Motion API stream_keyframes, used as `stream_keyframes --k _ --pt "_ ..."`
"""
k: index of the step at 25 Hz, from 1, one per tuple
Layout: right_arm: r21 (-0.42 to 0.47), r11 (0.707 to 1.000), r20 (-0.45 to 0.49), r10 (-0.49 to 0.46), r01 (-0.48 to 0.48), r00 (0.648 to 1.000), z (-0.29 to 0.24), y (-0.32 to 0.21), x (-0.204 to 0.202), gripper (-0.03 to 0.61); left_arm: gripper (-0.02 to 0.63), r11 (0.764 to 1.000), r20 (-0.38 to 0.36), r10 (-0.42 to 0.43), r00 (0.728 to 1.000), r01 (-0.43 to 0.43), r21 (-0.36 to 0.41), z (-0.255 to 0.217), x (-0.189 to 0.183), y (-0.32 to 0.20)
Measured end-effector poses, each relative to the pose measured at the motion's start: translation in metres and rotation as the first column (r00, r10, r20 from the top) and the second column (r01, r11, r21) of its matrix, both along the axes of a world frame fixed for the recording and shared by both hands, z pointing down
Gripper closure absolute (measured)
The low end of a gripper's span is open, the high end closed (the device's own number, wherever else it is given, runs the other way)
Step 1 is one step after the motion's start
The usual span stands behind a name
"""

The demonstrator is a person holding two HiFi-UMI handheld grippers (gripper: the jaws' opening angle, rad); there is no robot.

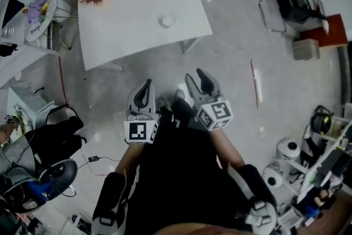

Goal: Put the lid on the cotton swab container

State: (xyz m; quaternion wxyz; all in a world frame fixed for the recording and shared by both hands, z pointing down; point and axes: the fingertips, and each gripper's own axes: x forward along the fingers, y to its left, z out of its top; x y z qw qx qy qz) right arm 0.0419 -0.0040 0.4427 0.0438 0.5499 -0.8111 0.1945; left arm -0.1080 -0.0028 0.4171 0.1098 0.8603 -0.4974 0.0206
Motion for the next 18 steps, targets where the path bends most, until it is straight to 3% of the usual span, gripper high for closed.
stream_keyframes --k 13,18 --pt "-0.118 0.992 0.049 -0.039 0.044 0.998 0.06 -0.175 0.048 0.414 0.606 0.999 0.075 -0.017 0.997 0.02 -0.04 0.052 0.05 -0.153" --pt "-0.199 0.977 0.073 -0.059 0.073 0.996 0.092 -0.232 0.065 0.414 0.606 0.998 0.145 -0.025 0.989 0.032 -0.047 0.079 0.066 -0.204"
